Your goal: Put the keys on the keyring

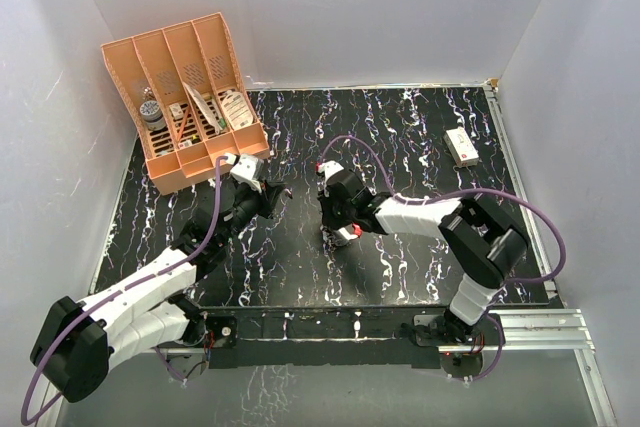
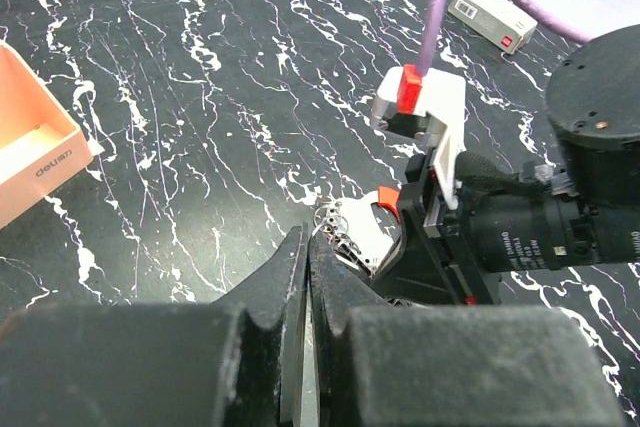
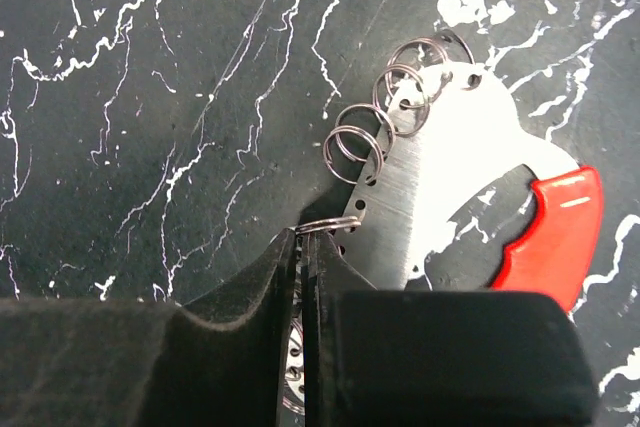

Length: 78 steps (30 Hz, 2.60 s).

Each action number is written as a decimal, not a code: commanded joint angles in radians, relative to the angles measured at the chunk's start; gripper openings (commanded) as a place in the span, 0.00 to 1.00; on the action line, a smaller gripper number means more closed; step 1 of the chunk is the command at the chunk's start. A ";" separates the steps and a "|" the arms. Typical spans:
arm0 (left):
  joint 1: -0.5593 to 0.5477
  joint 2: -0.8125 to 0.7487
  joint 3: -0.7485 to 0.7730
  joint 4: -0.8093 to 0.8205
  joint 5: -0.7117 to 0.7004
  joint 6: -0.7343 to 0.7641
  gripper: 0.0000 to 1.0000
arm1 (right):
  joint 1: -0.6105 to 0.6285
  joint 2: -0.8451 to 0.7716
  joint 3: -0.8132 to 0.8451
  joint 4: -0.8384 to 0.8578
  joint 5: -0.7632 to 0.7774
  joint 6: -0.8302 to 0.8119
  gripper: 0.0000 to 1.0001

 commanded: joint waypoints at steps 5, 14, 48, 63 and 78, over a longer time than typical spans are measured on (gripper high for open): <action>-0.001 -0.002 -0.007 0.020 0.004 -0.004 0.00 | 0.003 -0.124 -0.008 0.012 0.068 -0.073 0.04; -0.002 0.004 -0.009 0.030 0.008 -0.006 0.00 | 0.000 -0.205 -0.011 -0.036 0.121 -0.124 0.07; -0.002 -0.013 -0.025 0.038 0.010 -0.004 0.00 | 0.033 -0.031 0.150 -0.282 0.074 0.391 0.44; -0.002 -0.004 -0.032 0.043 0.007 -0.002 0.00 | 0.031 0.007 0.154 -0.285 0.131 0.390 0.26; -0.001 -0.008 -0.030 0.041 0.008 -0.004 0.00 | 0.031 -0.164 0.106 -0.187 0.209 0.262 0.14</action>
